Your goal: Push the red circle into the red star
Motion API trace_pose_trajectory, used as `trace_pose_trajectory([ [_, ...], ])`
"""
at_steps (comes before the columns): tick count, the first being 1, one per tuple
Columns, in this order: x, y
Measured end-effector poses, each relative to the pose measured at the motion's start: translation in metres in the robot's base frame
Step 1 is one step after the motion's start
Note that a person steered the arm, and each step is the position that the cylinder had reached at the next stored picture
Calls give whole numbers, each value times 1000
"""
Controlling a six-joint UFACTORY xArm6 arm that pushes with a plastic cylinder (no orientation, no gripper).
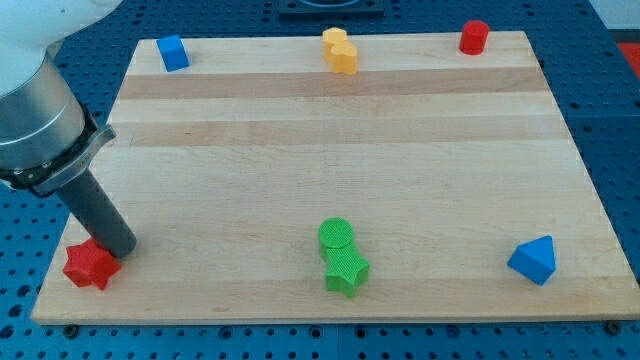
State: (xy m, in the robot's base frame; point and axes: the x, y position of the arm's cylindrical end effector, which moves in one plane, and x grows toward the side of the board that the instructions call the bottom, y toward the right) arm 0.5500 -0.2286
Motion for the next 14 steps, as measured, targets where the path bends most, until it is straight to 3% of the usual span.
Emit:
trace_pose_trajectory([
  [1, -7, 22],
  [4, -120, 217],
  [6, -157, 405],
  [7, -201, 505],
  [8, -274, 565],
  [9, -337, 543],
  [10, -358, 525],
  [13, -352, 387],
  [14, -327, 386],
])
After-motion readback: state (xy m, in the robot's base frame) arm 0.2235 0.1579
